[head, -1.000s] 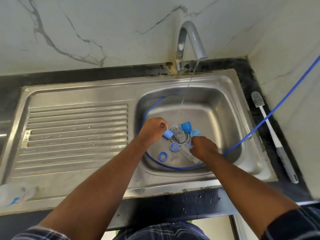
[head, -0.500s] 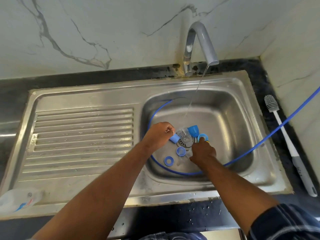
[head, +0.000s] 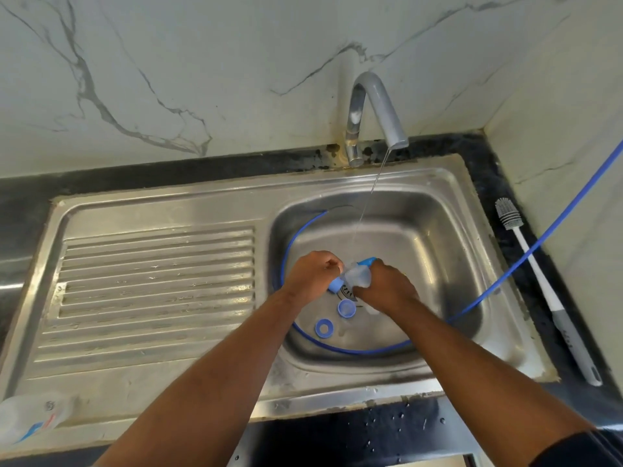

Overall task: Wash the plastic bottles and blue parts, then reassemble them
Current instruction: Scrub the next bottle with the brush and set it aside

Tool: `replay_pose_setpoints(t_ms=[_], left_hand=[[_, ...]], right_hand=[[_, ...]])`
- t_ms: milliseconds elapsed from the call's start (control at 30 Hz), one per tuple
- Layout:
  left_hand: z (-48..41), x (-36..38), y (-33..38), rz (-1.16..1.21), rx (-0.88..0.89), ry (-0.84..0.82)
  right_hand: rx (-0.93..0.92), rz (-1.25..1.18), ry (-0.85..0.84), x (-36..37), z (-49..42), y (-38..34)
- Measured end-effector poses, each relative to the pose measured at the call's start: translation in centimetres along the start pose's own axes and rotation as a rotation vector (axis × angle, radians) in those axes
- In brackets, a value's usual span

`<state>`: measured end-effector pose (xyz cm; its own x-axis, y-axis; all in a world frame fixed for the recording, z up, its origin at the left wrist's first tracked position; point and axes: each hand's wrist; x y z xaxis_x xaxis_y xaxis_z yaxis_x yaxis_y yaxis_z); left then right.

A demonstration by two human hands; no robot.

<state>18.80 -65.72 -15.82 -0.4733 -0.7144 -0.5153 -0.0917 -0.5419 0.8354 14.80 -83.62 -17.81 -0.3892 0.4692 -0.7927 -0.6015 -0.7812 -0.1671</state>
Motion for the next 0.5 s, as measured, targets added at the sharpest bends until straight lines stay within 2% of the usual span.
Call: replay_pose_setpoints(t_ms=[67,167,233,300,400,500], left_hand=[[-0.7,-0.1,0.6,0.115,-0.04,0.038],[-2.0,-0.6,2.3,0.313,-0.099,0.106],[-3.0,-1.3,3.6,0.436,-0.093,0.092],[-4.1,-2.2,4.7,0.556,-0.098,0.067],[-5.5,-3.4,5.4,0.723,-0.109,0.154],[-6.8,-4.0,5.7,0.816,-0.08,0.188]], right_hand=[[-0.03,-0.161,-0.032,-1.9,0.1,-1.0],[-0.088,-0.278,-0.035,-4.9,0.6,-2.7],[-0.118,-0.309,-0.041,-6.9,0.7,-4.0],[-0.135,-0.38,-0.118,-8.5,0.4,-4.8],[-0.185,-0.61,-0.27,-9.9,-0.3,-4.7],[-0.214,-0.831,-0.235,-10.9,-0.8,-4.3]])
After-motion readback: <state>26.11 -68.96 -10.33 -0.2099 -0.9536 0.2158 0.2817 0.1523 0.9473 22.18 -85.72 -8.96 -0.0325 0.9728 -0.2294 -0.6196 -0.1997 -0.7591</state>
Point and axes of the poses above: each hand's wrist, its own z-axis away from the middle knuckle, its own x-axis out of the palm, y = z × x, and after that the axes turned 15 degrees about x, right-handed
